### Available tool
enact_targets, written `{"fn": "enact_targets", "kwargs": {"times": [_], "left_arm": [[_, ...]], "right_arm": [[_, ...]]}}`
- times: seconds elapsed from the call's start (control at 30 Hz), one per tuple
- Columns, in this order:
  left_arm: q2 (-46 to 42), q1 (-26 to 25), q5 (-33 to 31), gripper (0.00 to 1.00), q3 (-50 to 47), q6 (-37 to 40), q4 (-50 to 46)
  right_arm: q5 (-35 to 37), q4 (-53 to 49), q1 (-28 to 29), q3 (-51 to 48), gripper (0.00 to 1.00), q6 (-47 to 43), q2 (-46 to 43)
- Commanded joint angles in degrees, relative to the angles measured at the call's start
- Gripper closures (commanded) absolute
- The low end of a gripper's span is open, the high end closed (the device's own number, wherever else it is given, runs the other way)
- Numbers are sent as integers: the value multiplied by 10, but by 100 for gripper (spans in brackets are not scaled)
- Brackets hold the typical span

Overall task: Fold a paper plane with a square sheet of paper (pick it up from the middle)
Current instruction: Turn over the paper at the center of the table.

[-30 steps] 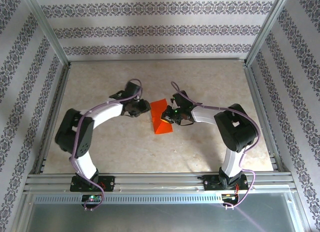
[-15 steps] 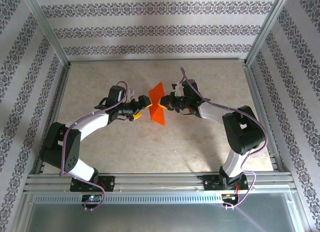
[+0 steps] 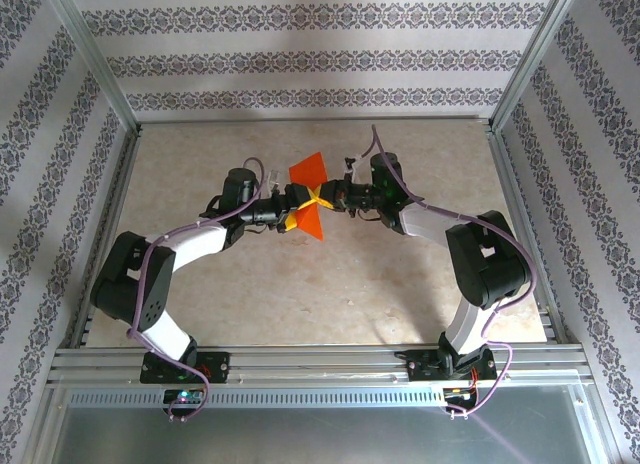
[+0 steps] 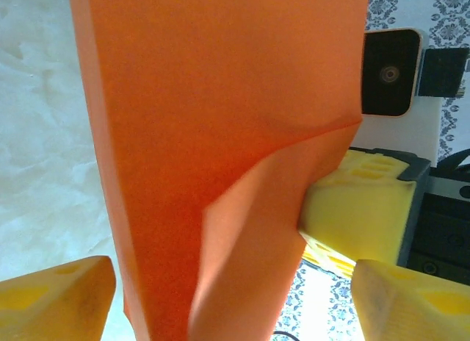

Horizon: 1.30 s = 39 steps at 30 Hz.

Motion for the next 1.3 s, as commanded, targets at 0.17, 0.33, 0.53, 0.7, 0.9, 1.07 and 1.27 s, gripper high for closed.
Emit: {"fn": "enact_targets", "kwargs": {"times": [0.17, 0.33, 0.53, 0.7, 0.9, 1.07, 1.27], "left_arm": [[41, 2, 18, 42, -11, -48, 92], [44, 2, 14, 54, -12, -51, 94], [38, 2, 10, 65, -8, -40, 73], [30, 3, 0, 76, -4, -20, 38], [14, 7, -24, 90, 6, 21, -37], [-16, 16, -86, 93, 50, 136, -226], [-18, 6, -255, 96, 182, 277, -526]], "right_arm": [[-28, 36, -13, -25, 96, 8, 22], [-27, 36, -18, -33, 96, 7, 24], [-24, 36, -21, -37, 96, 7, 27], [-19, 32, -23, -40, 95, 4, 25], [10, -45, -32, -33, 82, -50, 2], [78, -198, -51, -14, 65, -159, -41], [240, -393, -59, 32, 49, -296, -97]]}}
